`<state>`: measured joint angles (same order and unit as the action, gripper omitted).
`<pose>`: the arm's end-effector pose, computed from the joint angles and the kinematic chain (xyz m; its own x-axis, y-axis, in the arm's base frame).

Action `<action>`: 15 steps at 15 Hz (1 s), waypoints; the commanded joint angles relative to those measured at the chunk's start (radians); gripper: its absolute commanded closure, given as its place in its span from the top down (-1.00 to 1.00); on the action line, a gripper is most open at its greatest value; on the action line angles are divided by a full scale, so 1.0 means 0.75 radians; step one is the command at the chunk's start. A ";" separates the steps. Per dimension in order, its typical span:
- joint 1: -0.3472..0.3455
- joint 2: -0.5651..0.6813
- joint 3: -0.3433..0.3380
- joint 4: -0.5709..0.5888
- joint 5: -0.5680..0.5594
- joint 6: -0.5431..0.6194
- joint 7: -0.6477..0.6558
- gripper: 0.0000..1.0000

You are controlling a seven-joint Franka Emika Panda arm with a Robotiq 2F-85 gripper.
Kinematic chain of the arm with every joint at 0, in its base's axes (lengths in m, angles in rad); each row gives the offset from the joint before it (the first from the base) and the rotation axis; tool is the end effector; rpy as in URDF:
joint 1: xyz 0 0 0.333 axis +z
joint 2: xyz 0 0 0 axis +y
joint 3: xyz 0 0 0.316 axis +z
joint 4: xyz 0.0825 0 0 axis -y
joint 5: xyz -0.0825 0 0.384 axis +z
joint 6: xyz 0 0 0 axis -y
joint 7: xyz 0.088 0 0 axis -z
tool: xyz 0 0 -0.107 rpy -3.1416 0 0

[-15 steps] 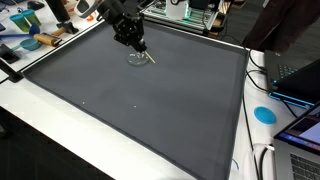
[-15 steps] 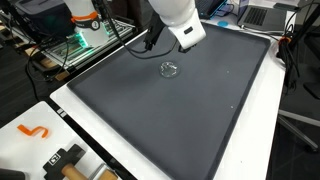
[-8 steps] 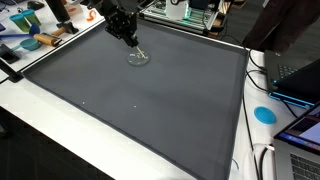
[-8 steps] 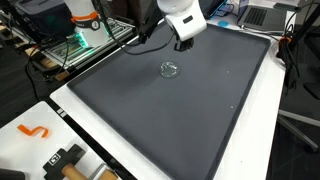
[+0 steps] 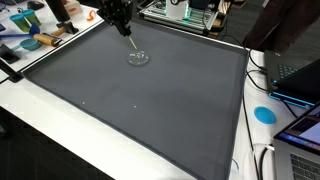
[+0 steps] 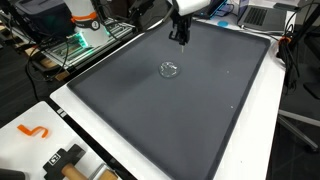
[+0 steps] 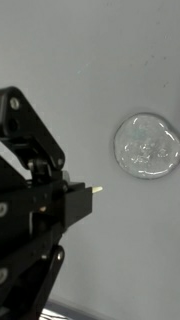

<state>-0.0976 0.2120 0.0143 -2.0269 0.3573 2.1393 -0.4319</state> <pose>0.5775 -0.0334 0.3384 0.9903 0.1389 0.0011 0.1326 -0.9431 -0.3049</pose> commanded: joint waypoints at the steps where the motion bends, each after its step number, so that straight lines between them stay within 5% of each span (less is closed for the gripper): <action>1: 0.037 -0.103 -0.013 -0.064 -0.136 0.027 0.137 -0.94; 10: 0.083 -0.197 -0.014 -0.077 -0.397 0.011 0.365 -0.94; 11: 0.073 -0.153 -0.011 -0.026 -0.336 -0.003 0.310 -0.74; 15: 0.079 -0.161 -0.010 -0.030 -0.363 -0.003 0.335 -0.74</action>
<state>-0.0457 0.0911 0.0143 -2.0510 0.0848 2.1393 -0.1807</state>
